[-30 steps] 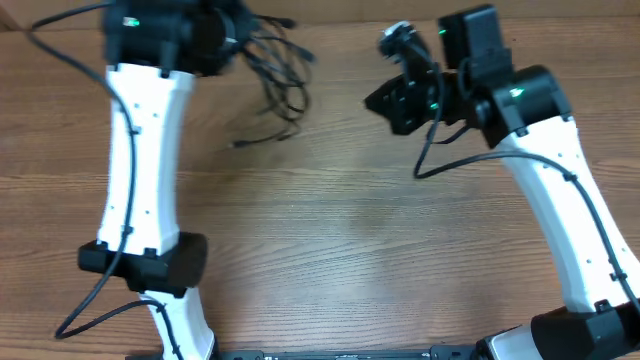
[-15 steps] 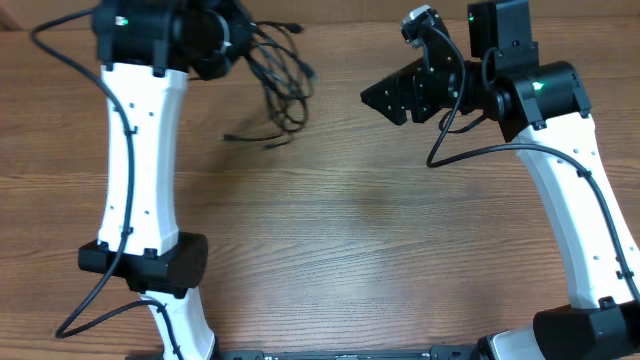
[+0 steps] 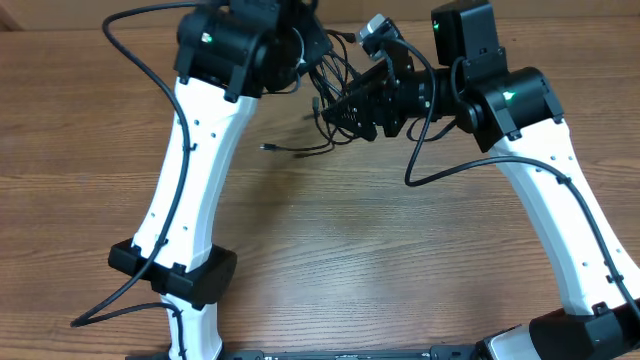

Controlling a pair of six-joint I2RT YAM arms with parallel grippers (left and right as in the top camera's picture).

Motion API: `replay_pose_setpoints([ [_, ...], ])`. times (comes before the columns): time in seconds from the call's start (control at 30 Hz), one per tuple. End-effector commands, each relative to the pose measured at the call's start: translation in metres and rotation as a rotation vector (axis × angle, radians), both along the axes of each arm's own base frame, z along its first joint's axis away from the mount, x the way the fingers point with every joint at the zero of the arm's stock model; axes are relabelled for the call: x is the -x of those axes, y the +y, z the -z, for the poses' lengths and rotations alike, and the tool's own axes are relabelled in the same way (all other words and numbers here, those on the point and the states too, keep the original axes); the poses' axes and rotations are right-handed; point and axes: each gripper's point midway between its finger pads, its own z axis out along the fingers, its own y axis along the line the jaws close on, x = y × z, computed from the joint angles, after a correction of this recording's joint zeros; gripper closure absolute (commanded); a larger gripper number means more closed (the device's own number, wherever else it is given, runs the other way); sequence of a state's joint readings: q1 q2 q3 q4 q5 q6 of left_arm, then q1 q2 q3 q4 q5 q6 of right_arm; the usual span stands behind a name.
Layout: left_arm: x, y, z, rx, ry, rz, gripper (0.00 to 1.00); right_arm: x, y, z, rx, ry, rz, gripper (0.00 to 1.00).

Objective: Untangle cables

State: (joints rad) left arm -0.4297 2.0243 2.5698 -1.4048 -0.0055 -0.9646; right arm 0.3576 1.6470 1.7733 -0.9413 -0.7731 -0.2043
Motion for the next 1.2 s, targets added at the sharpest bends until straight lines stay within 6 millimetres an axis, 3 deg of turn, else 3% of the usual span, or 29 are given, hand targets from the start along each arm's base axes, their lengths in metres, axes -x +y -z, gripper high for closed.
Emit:
replay_pose_setpoints([
  [0.0, 0.002, 0.003, -0.014, 0.035, -0.029, -0.069, 0.96, 0.008, 0.009, -0.01, -0.018, -0.031, -0.036, 0.88],
  [0.03, 0.002, -0.001, -0.014, 0.049, -0.027, -0.056, 0.96, 0.009, 0.01, -0.01, -0.02, -0.034, -0.04, 0.96],
  [0.13, -0.001, -0.004, -0.014, 0.046, -0.037, -0.048, 0.96, 0.006, 0.009, -0.008, -0.006, -0.038, -0.025, 0.96],
  [0.3, -0.012, 0.031, -0.019, 0.051, -0.047, -0.057, 0.96, -0.019, -0.024, 0.014, 0.138, -0.037, 0.146, 0.96],
  [0.5, -0.022, 0.069, -0.019, 0.105, -0.025, -0.059, 0.96, -0.036, -0.061, 0.022, 0.181, -0.01, 0.254, 0.96],
  [0.7, -0.022, 0.086, -0.028, 0.098, -0.055, -0.041, 0.96, -0.047, -0.101, 0.027, 0.189, 0.042, 0.347, 0.96],
  [0.73, -0.022, 0.08, -0.032, 0.105, -0.074, 0.005, 0.96, -0.046, -0.102, 0.029, 0.191, 0.051, 0.346, 0.81],
  [0.77, -0.02, 0.068, -0.036, 0.128, -0.091, 0.072, 0.96, -0.045, -0.102, 0.029, 0.193, 0.056, 0.345, 0.41],
  [0.8, -0.017, 0.048, -0.046, 0.156, -0.139, 0.214, 0.96, -0.043, -0.1, 0.03, 0.197, 0.058, 0.337, 0.13],
  [0.83, -0.009, 0.027, -0.055, 0.186, -0.183, 0.356, 0.96, -0.043, -0.1, 0.03, 0.197, 0.056, 0.336, 0.02],
  [1.0, 0.034, -0.014, -0.069, 0.128, -0.397, 0.884, 0.96, -0.053, -0.102, 0.022, 0.132, 0.099, 0.417, 0.0],
  [1.17, 0.059, -0.023, -0.056, 0.047, -0.438, 1.078, 0.96, -0.048, -0.083, 0.004, -0.008, 0.154, 0.365, 0.0],
])
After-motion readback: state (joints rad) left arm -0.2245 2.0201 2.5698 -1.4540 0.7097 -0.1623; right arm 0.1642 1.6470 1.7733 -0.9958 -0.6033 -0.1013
